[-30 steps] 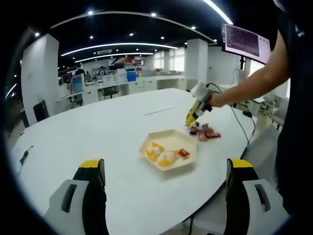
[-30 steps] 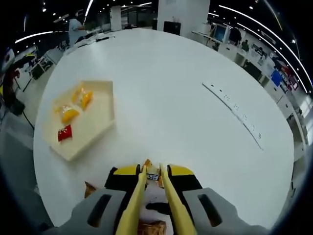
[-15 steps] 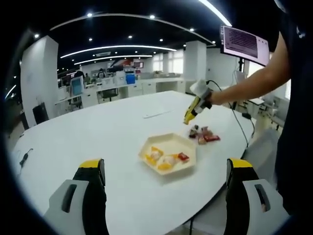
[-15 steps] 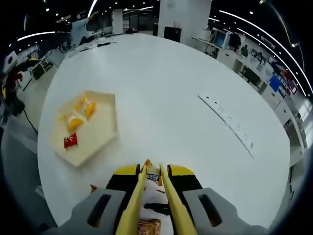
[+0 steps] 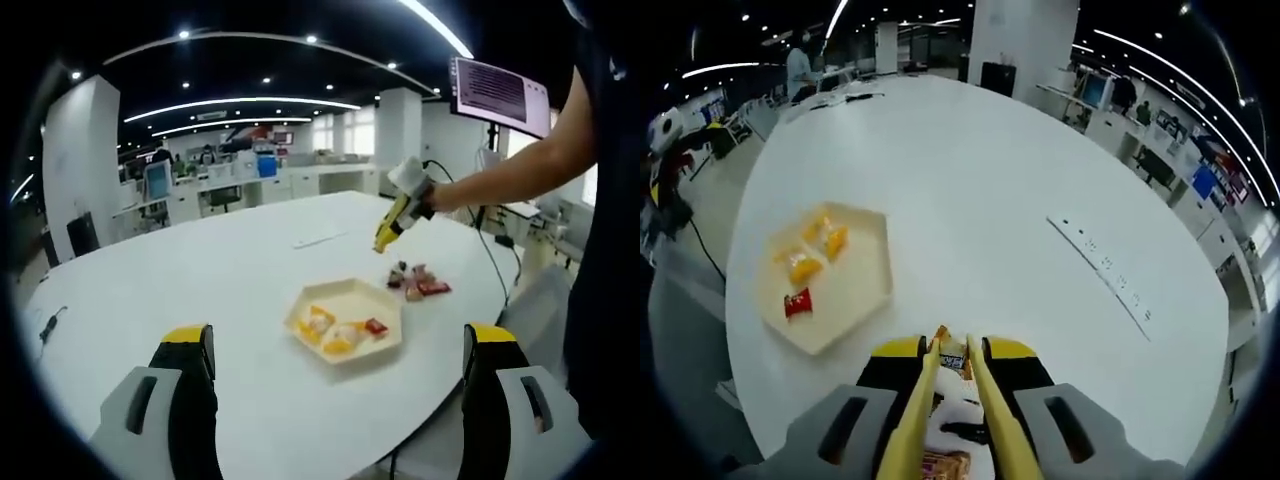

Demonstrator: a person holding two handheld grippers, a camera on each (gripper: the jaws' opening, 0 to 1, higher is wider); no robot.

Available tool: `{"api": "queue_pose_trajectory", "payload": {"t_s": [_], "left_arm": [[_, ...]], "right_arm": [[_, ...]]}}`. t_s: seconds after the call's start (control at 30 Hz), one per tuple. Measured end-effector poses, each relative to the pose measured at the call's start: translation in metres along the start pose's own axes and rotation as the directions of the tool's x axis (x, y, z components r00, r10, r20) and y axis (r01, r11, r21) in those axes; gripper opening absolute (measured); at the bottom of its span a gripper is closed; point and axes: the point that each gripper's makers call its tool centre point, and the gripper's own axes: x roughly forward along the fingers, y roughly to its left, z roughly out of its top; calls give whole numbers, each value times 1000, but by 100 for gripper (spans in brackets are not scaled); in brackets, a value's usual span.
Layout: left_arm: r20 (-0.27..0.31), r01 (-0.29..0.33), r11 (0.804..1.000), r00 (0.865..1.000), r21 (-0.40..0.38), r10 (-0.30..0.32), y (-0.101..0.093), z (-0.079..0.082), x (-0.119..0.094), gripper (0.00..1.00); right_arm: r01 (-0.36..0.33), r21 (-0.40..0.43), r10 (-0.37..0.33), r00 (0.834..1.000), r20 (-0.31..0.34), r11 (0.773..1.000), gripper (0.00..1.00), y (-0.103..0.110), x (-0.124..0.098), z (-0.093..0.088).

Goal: Place the target food into the container with the food tongs after gripping and lifting it, then release it inside without dropping or visibly crushing the food.

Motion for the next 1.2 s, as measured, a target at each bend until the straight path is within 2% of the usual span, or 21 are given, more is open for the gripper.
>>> {"api": "queue_pose_trajectory", "payload": {"t_s": [0.57, 0.83, 0.97, 1.2], "left_arm": [[25, 6, 1000, 1000, 2, -6, -3, 7, -3, 99], [35, 14, 1000, 999, 10, -14, -6, 11, -5, 99], [38, 14, 1000, 999, 12, -15, -7, 12, -7, 99], [32, 11, 1000, 999, 21, -12, -7, 11, -12, 99]], "right_arm": [[-39, -87, 43, 998, 48, 995, 21, 32, -10, 54], [-89, -161, 103, 992, 78, 983, 21, 69, -12, 93], [-118, -201, 136, 988, 75, 972, 21, 90, -9, 107], [-156, -219, 181, 979, 98, 963, 21, 113, -6, 126]]}}
